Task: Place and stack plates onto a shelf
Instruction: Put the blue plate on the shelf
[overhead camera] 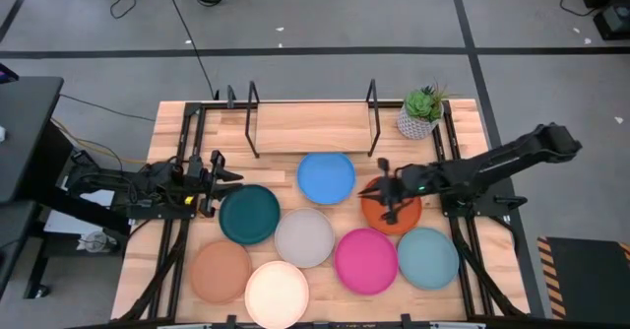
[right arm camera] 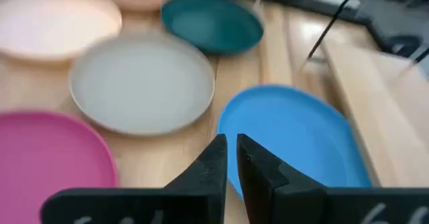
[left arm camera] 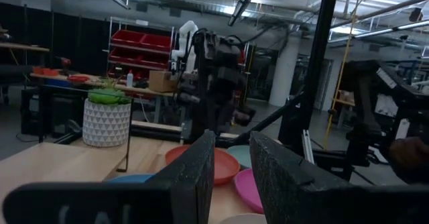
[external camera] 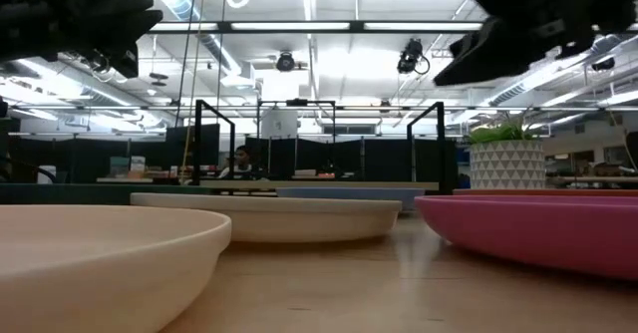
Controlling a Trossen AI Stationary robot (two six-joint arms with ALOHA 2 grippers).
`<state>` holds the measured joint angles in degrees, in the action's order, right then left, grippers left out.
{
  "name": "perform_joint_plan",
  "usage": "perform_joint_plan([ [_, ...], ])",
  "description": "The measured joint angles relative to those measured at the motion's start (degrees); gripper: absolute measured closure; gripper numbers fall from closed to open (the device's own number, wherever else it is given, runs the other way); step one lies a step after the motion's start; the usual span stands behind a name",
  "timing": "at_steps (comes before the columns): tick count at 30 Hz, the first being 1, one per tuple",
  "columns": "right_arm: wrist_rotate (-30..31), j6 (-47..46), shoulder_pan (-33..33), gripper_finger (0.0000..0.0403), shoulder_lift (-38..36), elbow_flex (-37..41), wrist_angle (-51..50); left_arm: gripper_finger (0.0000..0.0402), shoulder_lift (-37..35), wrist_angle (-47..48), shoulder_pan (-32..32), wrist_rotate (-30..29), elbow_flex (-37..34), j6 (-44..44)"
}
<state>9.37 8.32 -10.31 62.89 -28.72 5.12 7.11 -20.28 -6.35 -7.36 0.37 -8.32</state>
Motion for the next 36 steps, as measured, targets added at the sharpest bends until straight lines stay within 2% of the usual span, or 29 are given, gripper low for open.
perform_joint_plan([
  [7, 1.1, 4.6, 0.0, 0.0299, 14.9, -10.3, -7.3, 0.0299, 0.0, 0.0, 0.0, -1.6, 0.0, 0.0],
  [12, 2.8, 5.8, 0.8, 0.0258, 22.5, -16.7, -13.3, 0.0299, 0.0, -1.3, 0.0, -1.8, 0.0, 0.0],
  [16, 2.8, 5.5, 2.0, 0.0241, 27.5, -20.8, -16.2, 0.0299, 0.0, -6.5, 0.0, -3.9, 0.0, -0.2],
  [26, 1.8, 8.9, 3.0, 0.0255, 36.0, -23.7, -16.8, 0.0299, 0.0, -2.6, 0.0, -2.7, 0.1, -1.3],
  [30, 5.7, 9.2, 3.0, 0.0272, 37.6, -23.7, -16.9, 0.0299, 0.0, -2.6, 0.0, -2.7, 0.1, -3.0],
  [36, 5.6, 8.7, 3.6, 0.0307, 38.3, -23.8, -15.2, 0.0299, 0.0, -3.7, 0.0, -2.7, 0.1, -3.1],
])
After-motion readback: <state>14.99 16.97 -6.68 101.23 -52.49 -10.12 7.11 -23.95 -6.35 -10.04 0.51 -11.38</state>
